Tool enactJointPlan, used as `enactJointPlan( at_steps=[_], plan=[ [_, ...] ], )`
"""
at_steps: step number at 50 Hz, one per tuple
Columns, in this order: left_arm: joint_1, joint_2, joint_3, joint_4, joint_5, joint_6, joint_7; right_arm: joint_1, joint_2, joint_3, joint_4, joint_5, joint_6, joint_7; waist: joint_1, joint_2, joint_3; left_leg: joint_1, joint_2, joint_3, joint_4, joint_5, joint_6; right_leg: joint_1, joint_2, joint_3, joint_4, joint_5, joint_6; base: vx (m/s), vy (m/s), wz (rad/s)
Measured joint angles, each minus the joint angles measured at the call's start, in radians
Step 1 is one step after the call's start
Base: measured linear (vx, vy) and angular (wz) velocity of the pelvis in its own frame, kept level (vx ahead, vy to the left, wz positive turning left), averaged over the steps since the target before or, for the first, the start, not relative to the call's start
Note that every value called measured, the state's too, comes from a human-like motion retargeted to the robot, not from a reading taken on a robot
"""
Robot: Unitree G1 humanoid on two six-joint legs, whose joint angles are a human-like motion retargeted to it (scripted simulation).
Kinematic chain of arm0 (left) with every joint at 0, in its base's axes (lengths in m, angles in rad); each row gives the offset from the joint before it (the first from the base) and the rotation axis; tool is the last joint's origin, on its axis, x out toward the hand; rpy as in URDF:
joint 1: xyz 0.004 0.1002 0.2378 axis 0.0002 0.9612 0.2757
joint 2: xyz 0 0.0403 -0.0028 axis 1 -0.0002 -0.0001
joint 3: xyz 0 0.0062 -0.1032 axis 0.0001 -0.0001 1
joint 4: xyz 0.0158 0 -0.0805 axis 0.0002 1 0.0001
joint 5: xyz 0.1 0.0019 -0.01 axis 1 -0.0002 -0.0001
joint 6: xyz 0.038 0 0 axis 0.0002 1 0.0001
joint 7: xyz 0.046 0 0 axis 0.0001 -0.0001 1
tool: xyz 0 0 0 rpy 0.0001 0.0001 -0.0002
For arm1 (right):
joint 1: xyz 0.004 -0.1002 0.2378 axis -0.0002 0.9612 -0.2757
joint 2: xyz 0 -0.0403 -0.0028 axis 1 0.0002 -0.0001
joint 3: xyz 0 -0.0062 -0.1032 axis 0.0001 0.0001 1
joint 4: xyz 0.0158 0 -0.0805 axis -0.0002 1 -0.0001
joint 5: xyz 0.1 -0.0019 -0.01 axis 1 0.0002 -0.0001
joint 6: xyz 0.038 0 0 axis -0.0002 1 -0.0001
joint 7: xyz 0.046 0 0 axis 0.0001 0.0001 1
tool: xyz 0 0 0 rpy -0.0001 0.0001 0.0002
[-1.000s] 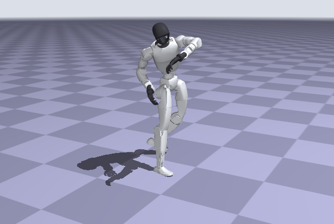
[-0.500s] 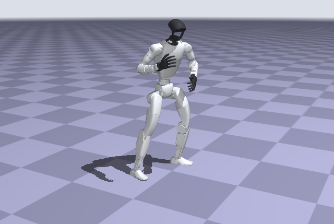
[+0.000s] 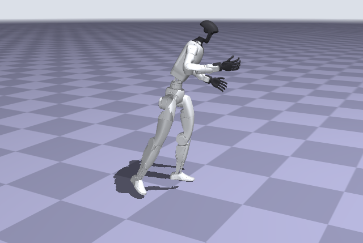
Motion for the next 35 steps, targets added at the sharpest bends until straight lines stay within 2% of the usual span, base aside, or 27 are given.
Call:
enactJointPlan(
  at_steps=[2,3,5,7,8,10,12,13,15,18,20,22,24,26,29,31,35],
  plan=[
    [-0.065,0.001,-0.030,0.018,-0.015,-0.004,0.001,-0.119,-0.025,0.089,0.067,0.055,-0.036,-0.032,0.025,-0.007,-0.007,0.011,0.005,0.001,-0.022,0.002,0.006,-0.008,0.001,-0.004,0.018,0.009,-0.006,0.03,0.00,0.09],
    [-0.108,0.000,-0.059,0.035,-0.011,-0.007,0.008,-0.220,-0.047,0.146,0.149,0.018,-0.067,-0.092,0.046,-0.016,-0.019,0.011,0.005,0.008,-0.030,0.004,0.011,-0.016,-0.001,-0.007,0.023,0.014,-0.007,0.04,-0.01,-0.25],
    [-0.220,-0.011,-0.141,0.096,-0.029,-0.004,0.034,-0.489,-0.092,0.276,0.439,-0.147,-0.060,-0.243,0.103,-0.061,-0.046,0.022,-0.030,0.036,-0.096,0.040,0.082,-0.052,-0.037,-0.006,0.037,0.014,-0.015,0.03,-0.01,-0.43],
    [-0.324,-0.023,-0.223,0.193,-0.019,-0.028,0.030,-0.793,-0.093,0.407,0.882,-0.296,0.014,-0.307,0.149,-0.083,-0.072,0.011,-0.033,0.042,-0.085,0.036,0.071,-0.053,-0.045,-0.032,0.031,0.007,-0.011,0.06,-0.04,-0.16],
    [-0.363,-0.031,-0.255,0.247,-0.005,-0.041,0.010,-0.941,-0.084,0.471,1.135,-0.401,0.087,-0.285,0.170,-0.082,-0.088,-0.008,-0.016,0.038,-0.042,0.011,0.039,-0.045,-0.034,-0.048,0.021,0.005,-0.006,0.10,-0.05,0.07],
    [-0.414,-0.074,-0.293,0.334,-0.085,-0.050,-0.003,-1.161,-0.026,0.496,1.539,-0.384,0.149,-0.375,0.206,-0.091,-0.105,-0.021,-0.012,0.028,-0.024,0.002,0.023,-0.039,-0.031,-0.067,0.017,0.003,-0.012,0.13,-0.04,0.26],
    [-0.406,-0.153,-0.287,0.410,-0.243,-0.047,-0.039,-1.249,-0.023,0.480,1.701,-0.343,0.184,-0.415,0.225,-0.088,-0.109,-0.022,-0.013,-0.002,-0.025,0.004,0.018,-0.034,-0.032,-0.078,0.040,0.008,-0.027,0.16,-0.03,0.68],
    [-0.389,-0.200,-0.268,0.448,-0.347,-0.058,-0.050,-1.263,-0.023,0.465,1.727,-0.331,0.170,-0.434,0.225,-0.081,-0.108,-0.019,-0.011,-0.023,-0.026,0.006,0.010,-0.031,-0.032,-0.079,0.064,0.013,-0.034,0.18,-0.03,1.00],
    [-0.331,-0.311,-0.209,0.523,-0.547,-0.097,-0.069,-1.179,-0.035,0.436,1.605,-0.295,0.088,-0.400,0.210,-0.057,-0.102,-0.008,-0.004,-0.074,-0.030,0.009,-0.007,-0.030,-0.029,-0.067,0.133,0.027,-0.047,0.19,-0.03,1.25],
    [-0.236,-0.461,-0.085,0.665,-0.797,-0.111,-0.105,-0.881,-0.060,0.368,1.209,-0.280,0.003,-0.295,0.176,-0.022,-0.090,0.016,-0.001,-0.150,-0.046,0.013,-0.018,-0.065,-0.023,0.026,0.278,0.055,-0.044,0.19,-0.05,1.38],
    [-0.200,-0.521,0.016,0.790,-0.932,-0.099,-0.101,-0.687,-0.068,0.321,0.968,-0.265,-0.022,-0.258,0.163,-0.002,-0.074,0.033,-0.004,-0.191,-0.065,0.016,-0.013,-0.104,0.001,0.128,0.360,0.061,-0.016,0.16,-0.10,1.24],
    [-0.194,-0.533,0.142,0.953,-0.996,-0.091,-0.061,-0.489,-0.054,0.250,0.757,-0.264,-0.030,-0.221,0.163,0.021,-0.054,0.051,-0.005,-0.218,-0.085,0.016,-0.004,-0.140,0.030,0.215,0.405,0.022,0.023,0.14,-0.14,0.96],
    [-0.203,-0.509,0.298,1.119,-1.018,-0.098,-0.006,-0.309,-0.015,0.176,0.596,-0.298,-0.030,-0.180,0.175,0.046,-0.030,0.071,-0.003,-0.230,-0.101,0.011,-0.003,-0.169,0.033,0.239,0.418,-0.048,0.046,0.13,-0.16,0.57],
    [-0.202,-0.458,0.463,1.251,-1.018,-0.104,0.043,-0.154,0.045,0.122,0.491,-0.365,-0.023,-0.153,0.192,0.072,-0.005,0.092,-0.002,-0.225,-0.109,0.001,-0.007,-0.195,-0.001,0.191,0.401,-0.121,0.049,0.13,-0.18,0.12],
    [-0.160,-0.364,0.677,1.344,-1.036,-0.100,0.083,0.029,0.143,0.089,0.444,-0.460,0.000,-0.156,0.214,0.090,0.030,0.120,-0.032,-0.184,-0.122,-0.008,0.052,-0.239,-0.090,0.048,0.304,-0.189,0.042,0.14,-0.18,-0.34],
    [-0.120,-0.285,0.793,1.362,-1.065,-0.100,0.093,0.140,0.209,0.083,0.447,-0.480,0.019,-0.161,0.211,0.096,0.043,0.137,-0.055,-0.156,-0.120,-0.022,0.062,-0.259,-0.133,-0.070,0.199,-0.194,0.050,0.17,-0.20,-0.43],
    [-0.074,-0.069,0.967,1.325,-1.139,-0.138,0.088,0.359,0.329,0.078,0.453,-0.422,0.015,-0.170,0.172,0.107,0.020,0.160,-0.103,-0.111,-0.113,-0.041,0.056,-0.281,-0.154,-0.276,-0.018,-0.107,0.074,0.20,-0.22,-0.38]
  ],
)
